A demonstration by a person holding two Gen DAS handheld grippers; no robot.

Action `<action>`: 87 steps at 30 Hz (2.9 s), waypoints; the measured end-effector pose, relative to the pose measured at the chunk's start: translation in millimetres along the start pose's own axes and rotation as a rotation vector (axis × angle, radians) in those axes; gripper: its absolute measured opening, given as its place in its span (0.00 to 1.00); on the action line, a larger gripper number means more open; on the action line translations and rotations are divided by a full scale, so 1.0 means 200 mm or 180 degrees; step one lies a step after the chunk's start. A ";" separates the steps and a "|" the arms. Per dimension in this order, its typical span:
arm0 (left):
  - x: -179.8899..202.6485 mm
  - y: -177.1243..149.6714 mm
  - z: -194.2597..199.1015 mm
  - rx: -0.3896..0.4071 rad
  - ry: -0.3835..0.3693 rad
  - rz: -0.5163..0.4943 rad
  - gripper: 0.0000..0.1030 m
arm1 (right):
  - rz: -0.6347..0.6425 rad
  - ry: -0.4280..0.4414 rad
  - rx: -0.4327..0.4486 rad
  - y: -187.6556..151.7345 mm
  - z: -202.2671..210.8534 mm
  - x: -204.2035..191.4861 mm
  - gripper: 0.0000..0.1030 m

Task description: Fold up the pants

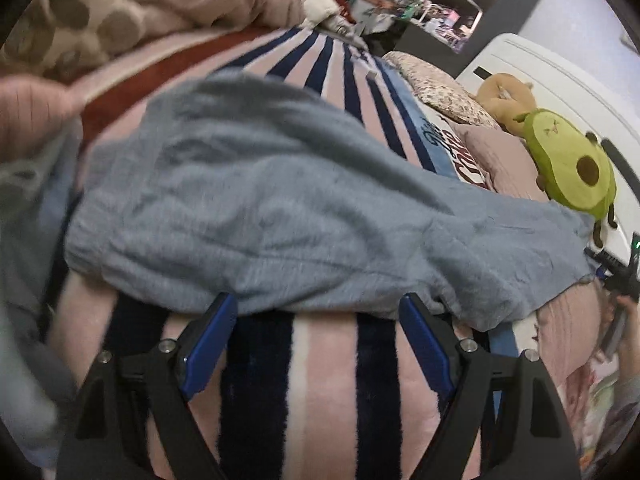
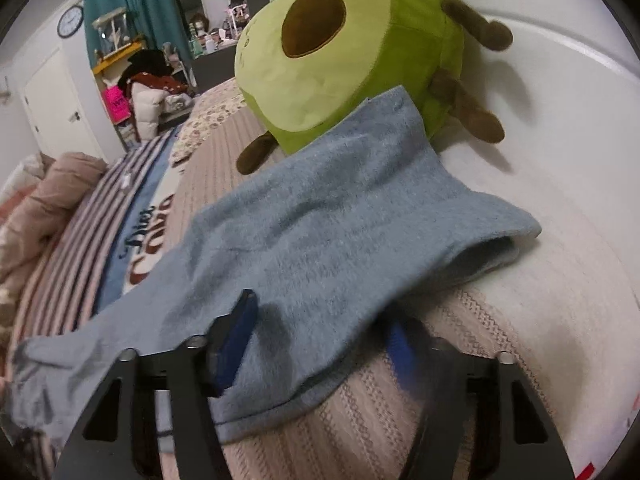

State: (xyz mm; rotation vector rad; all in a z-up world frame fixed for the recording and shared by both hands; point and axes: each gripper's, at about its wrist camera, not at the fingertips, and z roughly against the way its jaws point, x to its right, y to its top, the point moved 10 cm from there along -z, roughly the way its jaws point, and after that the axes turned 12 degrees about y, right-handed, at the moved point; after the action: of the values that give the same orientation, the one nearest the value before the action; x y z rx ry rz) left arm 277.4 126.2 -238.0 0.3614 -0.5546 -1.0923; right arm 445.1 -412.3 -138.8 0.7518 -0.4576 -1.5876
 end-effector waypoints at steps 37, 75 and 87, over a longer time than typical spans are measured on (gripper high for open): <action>-0.07 -0.10 0.38 0.0265 0.0012 -0.0294 0.07 | -0.0053 -0.0163 0.0625 -0.19 0.84 0.17 0.01; -0.24 0.03 0.20 0.0456 -0.0085 0.0723 0.20 | 0.0563 0.0640 0.0110 -0.81 0.72 -0.44 0.64; -0.42 0.38 0.83 0.1450 0.0476 0.0358 0.07 | 0.0657 0.1165 -0.0075 -0.94 0.81 -0.67 0.64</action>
State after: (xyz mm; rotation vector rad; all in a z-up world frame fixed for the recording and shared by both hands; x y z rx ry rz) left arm 206.9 232.5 -84.4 0.7927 -0.6808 -0.8163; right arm 200.3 -270.5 -123.4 0.9240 -0.2390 -1.2281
